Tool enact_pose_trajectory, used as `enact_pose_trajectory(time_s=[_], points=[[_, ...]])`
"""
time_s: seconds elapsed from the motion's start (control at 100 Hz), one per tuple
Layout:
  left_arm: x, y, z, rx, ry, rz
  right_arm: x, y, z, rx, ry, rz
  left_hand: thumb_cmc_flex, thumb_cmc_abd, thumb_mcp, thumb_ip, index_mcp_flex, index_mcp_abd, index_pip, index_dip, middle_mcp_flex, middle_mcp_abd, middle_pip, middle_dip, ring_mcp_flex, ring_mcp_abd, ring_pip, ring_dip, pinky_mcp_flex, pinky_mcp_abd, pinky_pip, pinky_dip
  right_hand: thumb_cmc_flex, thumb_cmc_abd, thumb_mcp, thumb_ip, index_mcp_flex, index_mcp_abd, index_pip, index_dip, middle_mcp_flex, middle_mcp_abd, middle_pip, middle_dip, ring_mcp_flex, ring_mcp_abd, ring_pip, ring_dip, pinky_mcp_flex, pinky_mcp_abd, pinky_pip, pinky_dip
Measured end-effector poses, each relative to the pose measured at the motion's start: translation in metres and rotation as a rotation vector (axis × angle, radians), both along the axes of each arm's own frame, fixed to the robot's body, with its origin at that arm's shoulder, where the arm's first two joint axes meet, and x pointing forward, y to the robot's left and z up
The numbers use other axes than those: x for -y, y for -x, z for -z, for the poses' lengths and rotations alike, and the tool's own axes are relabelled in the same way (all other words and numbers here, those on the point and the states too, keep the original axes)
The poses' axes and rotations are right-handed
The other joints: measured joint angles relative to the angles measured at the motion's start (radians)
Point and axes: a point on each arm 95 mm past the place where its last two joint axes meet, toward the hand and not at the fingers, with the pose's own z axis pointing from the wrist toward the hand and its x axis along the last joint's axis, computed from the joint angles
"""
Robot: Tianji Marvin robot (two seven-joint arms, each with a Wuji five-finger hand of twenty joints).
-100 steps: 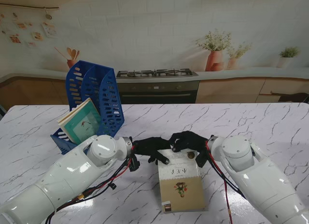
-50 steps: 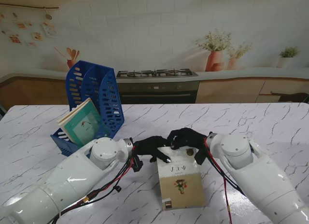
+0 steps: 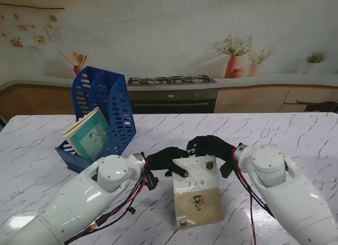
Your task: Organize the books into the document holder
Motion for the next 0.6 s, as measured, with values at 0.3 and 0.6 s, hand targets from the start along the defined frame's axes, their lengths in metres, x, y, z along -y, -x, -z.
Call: enact_pose_trajectory(time_s=[0.3, 0.6], points=[[0.002, 0.009, -0.025, 0.057, 0.049, -0.01, 0.029, 0.008, -0.01, 0.067, -0.029, 0.223, 0.0, -0.009, 0.0, 0.007, 0.027, -0.034, 0.078, 0.05, 0.009, -0.014, -0.013, 0.013, 0.001, 0.0, 0.025, 0.001, 0.001, 0.0, 0.004, 0.0, -0.123, 0.074, -0.25, 0.066, -0.063, 0.054, -0.278, 0.012, -0.137, 0.0, -0.195, -0.138, -0.235, 0.05, -0.369, -0.12, -0.326, 0.001, -0.337, -0.17], [-0.011, 0.017, -0.057, 0.189, 0.067, -0.157, 0.05, 0.017, -0.022, 0.109, -0.063, 0.395, 0.0, -0.01, 0.0, 0.007, 0.039, -0.035, 0.106, 0.053, 0.01, -0.005, -0.02, 0.025, 0.002, 0.0, 0.042, 0.001, 0.002, 0.0, 0.006, 0.0, -0.135, 0.086, -0.279, 0.066, -0.08, 0.054, -0.28, 0.012, -0.15, 0.0, -0.203, -0.14, -0.246, 0.05, -0.393, -0.121, -0.352, 0.001, -0.375, -0.174]])
